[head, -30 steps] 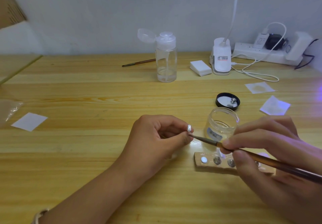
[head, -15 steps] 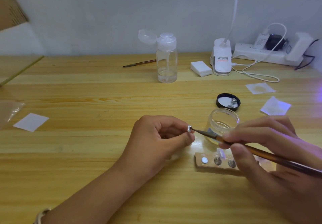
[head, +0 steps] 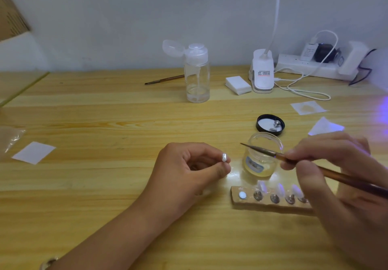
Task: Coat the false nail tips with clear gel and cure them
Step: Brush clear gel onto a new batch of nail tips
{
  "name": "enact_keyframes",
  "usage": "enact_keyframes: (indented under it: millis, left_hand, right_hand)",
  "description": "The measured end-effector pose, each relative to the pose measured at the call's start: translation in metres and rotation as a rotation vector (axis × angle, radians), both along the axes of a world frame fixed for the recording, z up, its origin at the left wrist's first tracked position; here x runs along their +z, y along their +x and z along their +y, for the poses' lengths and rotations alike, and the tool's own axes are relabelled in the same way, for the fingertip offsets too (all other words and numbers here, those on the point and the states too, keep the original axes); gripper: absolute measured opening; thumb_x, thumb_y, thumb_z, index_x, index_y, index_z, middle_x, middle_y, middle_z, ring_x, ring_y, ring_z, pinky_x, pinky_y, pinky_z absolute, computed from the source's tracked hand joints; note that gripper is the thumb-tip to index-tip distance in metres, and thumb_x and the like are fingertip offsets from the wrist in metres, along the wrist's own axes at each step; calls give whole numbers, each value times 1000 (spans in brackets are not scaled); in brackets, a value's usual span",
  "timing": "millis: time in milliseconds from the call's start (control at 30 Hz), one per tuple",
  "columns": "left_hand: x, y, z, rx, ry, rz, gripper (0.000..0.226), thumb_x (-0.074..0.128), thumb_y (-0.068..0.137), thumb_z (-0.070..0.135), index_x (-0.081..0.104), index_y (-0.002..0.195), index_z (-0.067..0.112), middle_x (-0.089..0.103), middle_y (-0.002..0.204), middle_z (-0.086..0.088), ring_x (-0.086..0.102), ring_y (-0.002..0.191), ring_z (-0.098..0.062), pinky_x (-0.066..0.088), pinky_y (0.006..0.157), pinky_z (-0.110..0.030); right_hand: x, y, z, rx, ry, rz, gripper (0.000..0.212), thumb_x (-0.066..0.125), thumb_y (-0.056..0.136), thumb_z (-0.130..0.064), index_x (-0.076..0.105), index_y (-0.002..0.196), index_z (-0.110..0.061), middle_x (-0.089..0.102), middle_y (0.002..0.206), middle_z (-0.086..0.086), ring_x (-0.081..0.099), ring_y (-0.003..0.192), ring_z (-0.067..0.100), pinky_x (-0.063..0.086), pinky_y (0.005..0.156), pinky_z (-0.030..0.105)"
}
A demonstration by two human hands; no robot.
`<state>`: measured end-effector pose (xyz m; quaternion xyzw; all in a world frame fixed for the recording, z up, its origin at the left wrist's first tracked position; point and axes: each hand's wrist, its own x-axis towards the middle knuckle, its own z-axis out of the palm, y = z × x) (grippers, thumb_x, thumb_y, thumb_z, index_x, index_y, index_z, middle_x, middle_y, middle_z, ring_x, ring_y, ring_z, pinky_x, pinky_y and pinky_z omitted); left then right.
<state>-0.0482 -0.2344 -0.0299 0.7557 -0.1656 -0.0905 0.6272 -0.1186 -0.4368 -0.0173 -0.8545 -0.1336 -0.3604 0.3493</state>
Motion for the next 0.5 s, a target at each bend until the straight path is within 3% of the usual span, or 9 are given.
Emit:
enact_keyframes:
  millis: [67, 133, 200, 267, 367, 433, 500]
  left_hand:
    - [1, 0, -1, 2, -4, -3, 9, 82, 76, 16, 79, 77, 24, 74, 71, 4, 62, 61, -3, 44, 44, -20]
    - [2, -1, -1, 5, -7, -7, 10, 82, 75, 15, 79, 76, 24, 72, 65, 7, 58, 57, -1, 43, 43, -20]
    - [3, -1, -2, 7, -20, -2, 9, 82, 73, 15, 80, 76, 23, 70, 62, 8, 56, 54, 0, 42, 43, -18]
    - [4, -1, -3, 5, -30, -1, 9, 82, 72, 15, 80, 75, 22, 70, 62, 8, 55, 53, 2, 41, 43, -15]
    - [4, -1, -3, 4, -24, -20, 10, 82, 71, 13, 80, 75, 23, 70, 62, 10, 55, 54, 3, 40, 46, -10]
    - [3, 0, -3, 2, -16, -28, 11, 82, 71, 13, 80, 75, 23, 68, 60, 11, 54, 53, 4, 39, 46, -10]
    - [3, 0, -3, -3, -6, -38, 12, 83, 72, 12, 80, 75, 23, 68, 60, 13, 54, 52, 5, 39, 47, -8]
  right_hand:
    - [-5, -2, -1, -22, 91, -43, 17, 49, 84, -21, 61, 89, -32, 65, 75, -13, 60, 91, 12, 40, 86, 25]
    - [-4, 5, -7, -35, 237, -22, 16, 51, 85, -26, 63, 86, -35, 66, 78, -10, 61, 87, 26, 45, 82, 37]
    - [-1, 9, -13, -50, 322, 53, 13, 52, 86, -32, 64, 86, -35, 65, 82, -7, 60, 84, 27, 47, 80, 40]
    - [2, 9, -15, -23, 358, 83, 12, 52, 88, -36, 64, 88, -35, 66, 85, -5, 61, 83, 18, 48, 79, 31]
    - [6, 12, -18, -67, 222, 131, 14, 49, 88, -38, 62, 85, -34, 64, 81, -10, 59, 73, 3, 40, 67, 7]
    - [7, 12, -18, -113, 139, 167, 14, 48, 87, -37, 60, 82, -31, 61, 76, -13, 53, 67, -1, 35, 61, 4]
    - [6, 12, -18, -103, 112, 205, 16, 46, 85, -38, 58, 83, -29, 60, 77, -13, 53, 73, 5, 35, 63, 7]
